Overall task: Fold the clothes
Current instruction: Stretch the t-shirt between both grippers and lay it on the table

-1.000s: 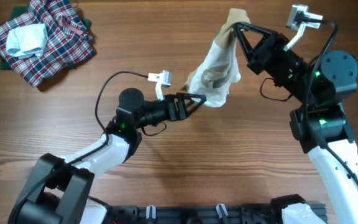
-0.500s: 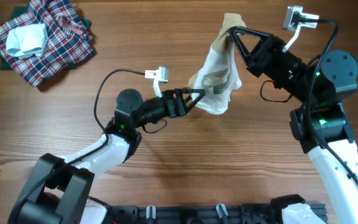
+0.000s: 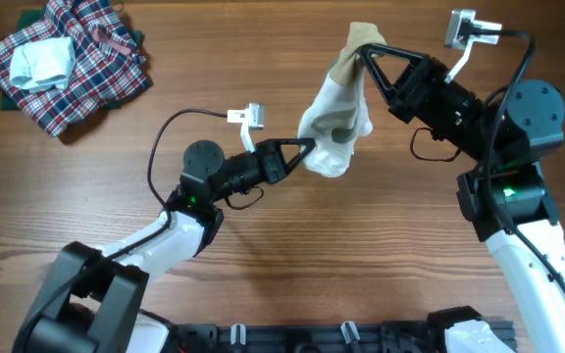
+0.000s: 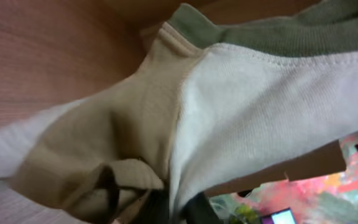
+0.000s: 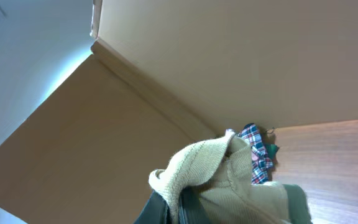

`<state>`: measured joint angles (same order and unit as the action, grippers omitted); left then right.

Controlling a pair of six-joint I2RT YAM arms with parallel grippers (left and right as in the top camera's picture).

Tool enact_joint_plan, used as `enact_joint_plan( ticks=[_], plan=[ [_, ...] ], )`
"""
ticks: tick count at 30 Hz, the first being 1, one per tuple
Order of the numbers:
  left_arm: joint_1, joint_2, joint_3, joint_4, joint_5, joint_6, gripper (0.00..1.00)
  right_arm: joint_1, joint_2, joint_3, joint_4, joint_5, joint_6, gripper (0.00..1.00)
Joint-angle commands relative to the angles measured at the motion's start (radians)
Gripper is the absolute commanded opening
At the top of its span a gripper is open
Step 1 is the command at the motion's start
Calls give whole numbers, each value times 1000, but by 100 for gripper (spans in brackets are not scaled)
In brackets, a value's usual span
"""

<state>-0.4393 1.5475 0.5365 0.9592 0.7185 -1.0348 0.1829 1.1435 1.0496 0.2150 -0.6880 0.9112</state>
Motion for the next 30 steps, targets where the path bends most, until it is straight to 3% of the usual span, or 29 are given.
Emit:
enact_joint_plan(
  ticks=[1, 7, 13, 20, 22, 25, 30],
  plan=[
    [21, 7, 9, 6, -10, 6, 4, 8, 23, 23, -5, -11, -41, 4],
    [117, 7, 9, -75, -9, 12, 4, 8, 122, 23, -43, 3, -82, 4],
    [175, 7, 9, -198, -13, 112, 4, 35, 288, 23, -26, 9, -83, 4],
    [248, 7, 9, -282, -13, 167, 4, 102, 546, 23, 256, 13, -62, 4],
    [258, 7, 9, -295, -11, 178, 4, 101, 553, 23, 283, 14, -91, 4],
    [259, -3, 9, -291, 22, 292, 4, 100, 528, 24, 316, 14, -175, 4],
    [258, -80, 9, -297, 89, 352, 4, 99, 436, 24, 256, 25, -333, 4]
  ],
)
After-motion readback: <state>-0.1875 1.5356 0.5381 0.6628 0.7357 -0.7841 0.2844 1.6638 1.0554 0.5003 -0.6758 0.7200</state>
